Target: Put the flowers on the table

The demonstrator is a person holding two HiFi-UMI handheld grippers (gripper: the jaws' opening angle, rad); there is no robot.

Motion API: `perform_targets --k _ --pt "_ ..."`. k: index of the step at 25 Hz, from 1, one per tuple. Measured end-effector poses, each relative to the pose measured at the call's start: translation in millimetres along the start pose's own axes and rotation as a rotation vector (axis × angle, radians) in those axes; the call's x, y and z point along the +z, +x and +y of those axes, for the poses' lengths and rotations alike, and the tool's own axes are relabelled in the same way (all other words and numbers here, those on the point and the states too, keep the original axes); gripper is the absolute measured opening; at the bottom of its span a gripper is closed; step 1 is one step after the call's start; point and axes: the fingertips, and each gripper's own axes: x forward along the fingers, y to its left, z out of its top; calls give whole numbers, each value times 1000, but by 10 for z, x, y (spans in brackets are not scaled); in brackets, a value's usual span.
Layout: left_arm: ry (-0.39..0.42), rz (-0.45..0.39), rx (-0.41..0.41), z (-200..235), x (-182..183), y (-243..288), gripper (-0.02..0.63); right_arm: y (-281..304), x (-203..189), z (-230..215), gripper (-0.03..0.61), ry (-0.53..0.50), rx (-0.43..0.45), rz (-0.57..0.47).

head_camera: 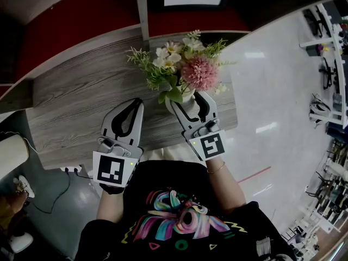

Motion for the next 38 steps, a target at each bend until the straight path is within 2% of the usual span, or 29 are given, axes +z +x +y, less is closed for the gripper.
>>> perform_targets --k 20,27,32,38 --pt "16 9 -27 243 135 -18 31 56 34 36 254 -10 -54 32" --pt "41 16 -30 286 213 13 31 138 121 -23 256 -8 -62 13" --pt "65 -7 -39 358 257 49 31 205 97 -22 256 -7 -75 5" --pt "47 1 -29 379 266 36 31 217 71 -13 258 -6 -82 -4"
